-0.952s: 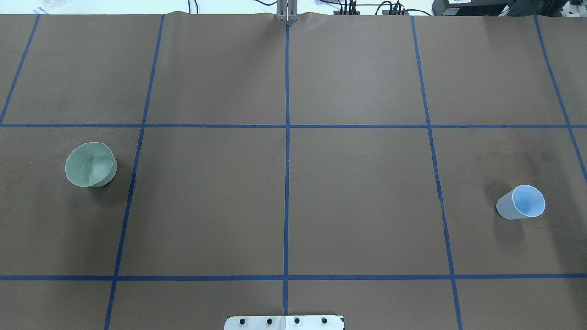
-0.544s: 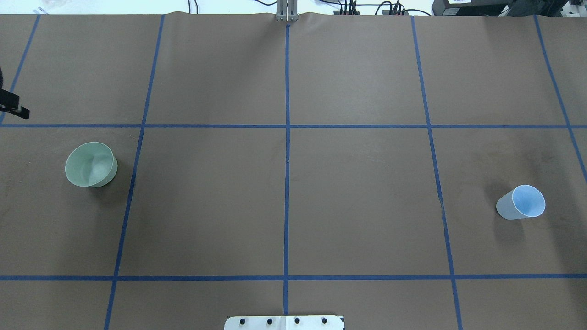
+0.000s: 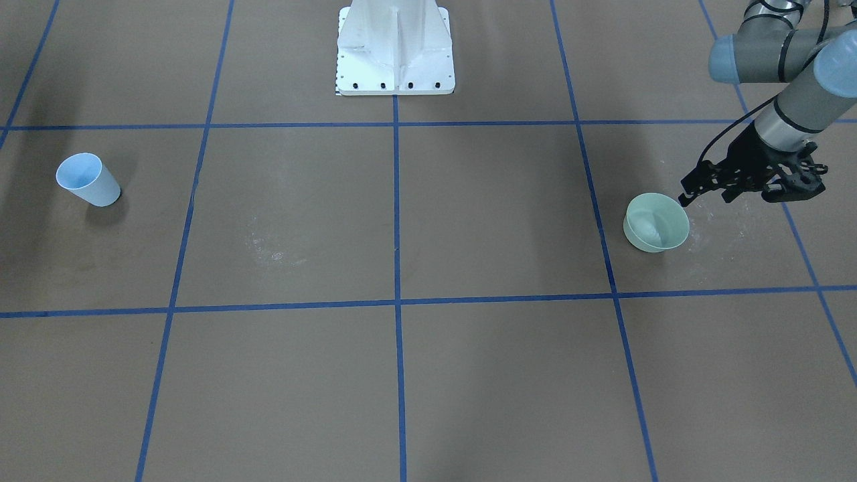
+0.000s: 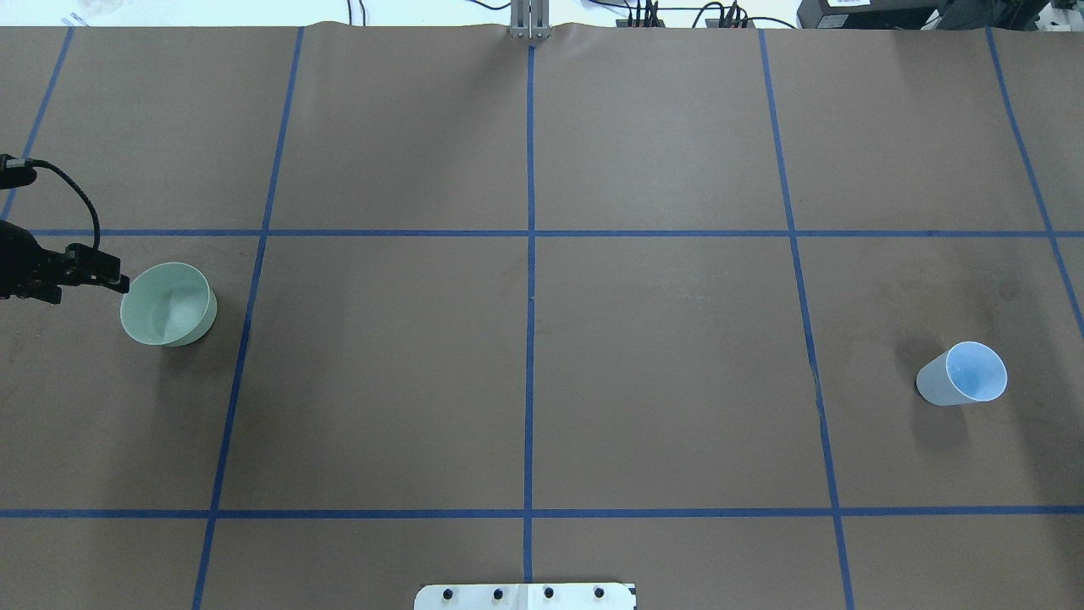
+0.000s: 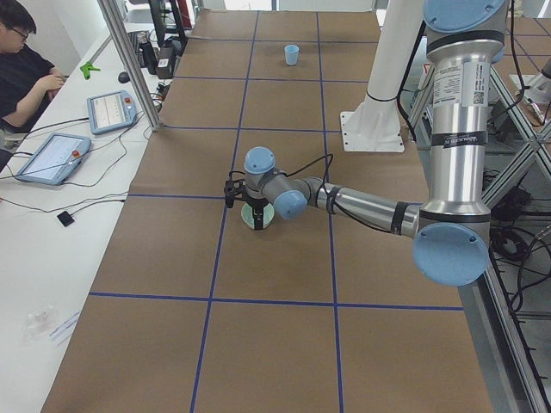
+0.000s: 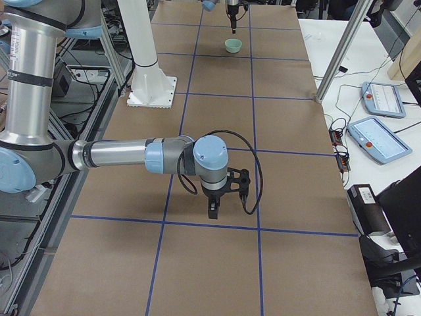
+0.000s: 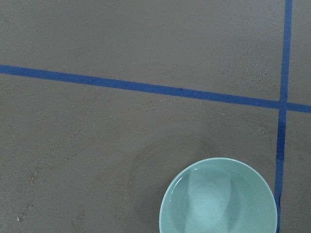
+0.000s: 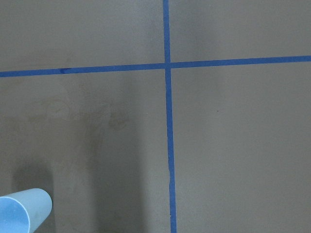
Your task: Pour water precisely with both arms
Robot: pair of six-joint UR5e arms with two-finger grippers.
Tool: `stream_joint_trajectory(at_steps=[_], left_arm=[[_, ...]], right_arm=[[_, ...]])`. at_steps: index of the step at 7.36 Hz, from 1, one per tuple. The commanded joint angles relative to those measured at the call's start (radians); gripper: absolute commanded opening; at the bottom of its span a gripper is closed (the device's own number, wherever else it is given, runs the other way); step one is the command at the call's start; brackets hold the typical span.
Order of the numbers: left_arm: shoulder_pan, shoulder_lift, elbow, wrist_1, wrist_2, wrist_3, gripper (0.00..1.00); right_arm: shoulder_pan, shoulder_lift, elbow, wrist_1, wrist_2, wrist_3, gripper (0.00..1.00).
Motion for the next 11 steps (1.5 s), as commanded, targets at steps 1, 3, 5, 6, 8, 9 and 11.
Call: stream_joint_trajectory(at_steps=[1,3,5,6,8,9,11], left_arm=[[0.021,-0.010,0.047,-0.026,0.009,-0.011,0.99],[0.047,-0.013,0.109,-0.102,0.052,-0.014,0.99],[0.087,-0.033,0.137,-0.110,0.053,-0.016,0.99],[0.096,-0.039,0.147,-0.110,0.053,-0.014,0.98],[0.096,-0.039,0.149,-0.109,0.050,-0.023,0.11],[0.096,-0.038,0.152,-0.107,0.046,-0.026,0.00],[0.096,-0.042,0.143,-0.093,0.027,-0.031,0.00]], right_arm=[[0.000,0.000,-0.001,0.000,-0.003,0.001,0.99],[-0.001,0.000,-0.004,0.000,-0.003,0.001,0.99],[-0.001,0.000,-0.004,0.000,-0.003,0.001,0.99],[-0.001,0.000,-0.007,0.000,-0.003,0.001,0.99],[-0.001,0.000,-0.007,0.000,-0.003,0.001,0.99],[-0.001,0.000,-0.007,0.000,-0.003,0.001,0.99],[-0.001,0.000,-0.007,0.000,-0.003,0.001,0.99]])
